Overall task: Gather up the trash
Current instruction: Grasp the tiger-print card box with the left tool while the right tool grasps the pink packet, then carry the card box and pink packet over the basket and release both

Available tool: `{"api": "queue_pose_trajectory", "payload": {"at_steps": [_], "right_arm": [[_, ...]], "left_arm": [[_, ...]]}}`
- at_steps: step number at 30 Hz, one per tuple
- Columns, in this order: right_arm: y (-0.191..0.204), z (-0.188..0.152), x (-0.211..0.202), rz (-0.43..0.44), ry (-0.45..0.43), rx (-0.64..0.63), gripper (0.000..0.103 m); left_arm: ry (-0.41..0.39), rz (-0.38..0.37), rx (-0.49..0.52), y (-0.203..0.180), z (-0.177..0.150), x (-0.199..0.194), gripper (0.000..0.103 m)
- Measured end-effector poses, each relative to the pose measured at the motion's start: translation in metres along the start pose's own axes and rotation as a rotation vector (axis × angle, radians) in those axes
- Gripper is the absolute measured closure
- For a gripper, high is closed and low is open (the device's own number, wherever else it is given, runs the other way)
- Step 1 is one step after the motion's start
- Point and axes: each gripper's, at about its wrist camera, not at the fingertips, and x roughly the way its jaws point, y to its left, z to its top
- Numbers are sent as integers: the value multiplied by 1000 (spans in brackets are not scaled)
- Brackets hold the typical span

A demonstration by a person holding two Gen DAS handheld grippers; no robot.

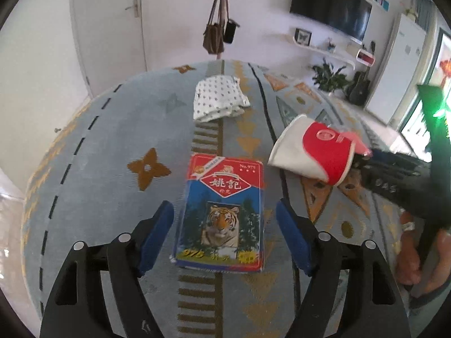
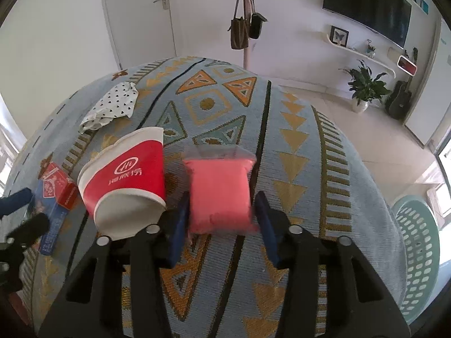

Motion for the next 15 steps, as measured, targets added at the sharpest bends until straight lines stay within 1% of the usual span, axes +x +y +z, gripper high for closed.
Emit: {"api": "queue_pose_trajectory", "payload": {"at_steps": [2, 3, 5, 7, 10, 11, 13, 14, 15], "right_arm": [[-1, -1, -1, 5, -3, 1, 66], [-3, -1, -3, 10, -6, 1, 67], [-6, -2, -8, 22, -23, 11, 68], [-8, -2, -13, 22, -41, 18, 68], [-14, -7, -27, 11, -72, 29, 69], [-18, -9, -35, 14, -86, 39, 69], [-25, -11, -47, 6, -112, 52, 69], [-30, -13, -57, -9, -142, 59, 69], [-34, -14, -66, -18, -171, 62, 69]], "left_arm": [[18, 45, 31, -8, -2, 8, 40], [6, 85, 60, -12, -3, 9, 43], [-1, 87, 74, -13, -6, 7, 45], [-9, 59, 46, -8, -8, 1, 46], [-74, -30, -23, 1, -10, -18, 46], [-96, -35, -38, 1, -9, -26, 46], [-167, -76, -38, -5, -6, -45, 46], [-200, -112, -24, -10, -5, -55, 46], [-248, -165, 8, -18, -4, -69, 46]]}}
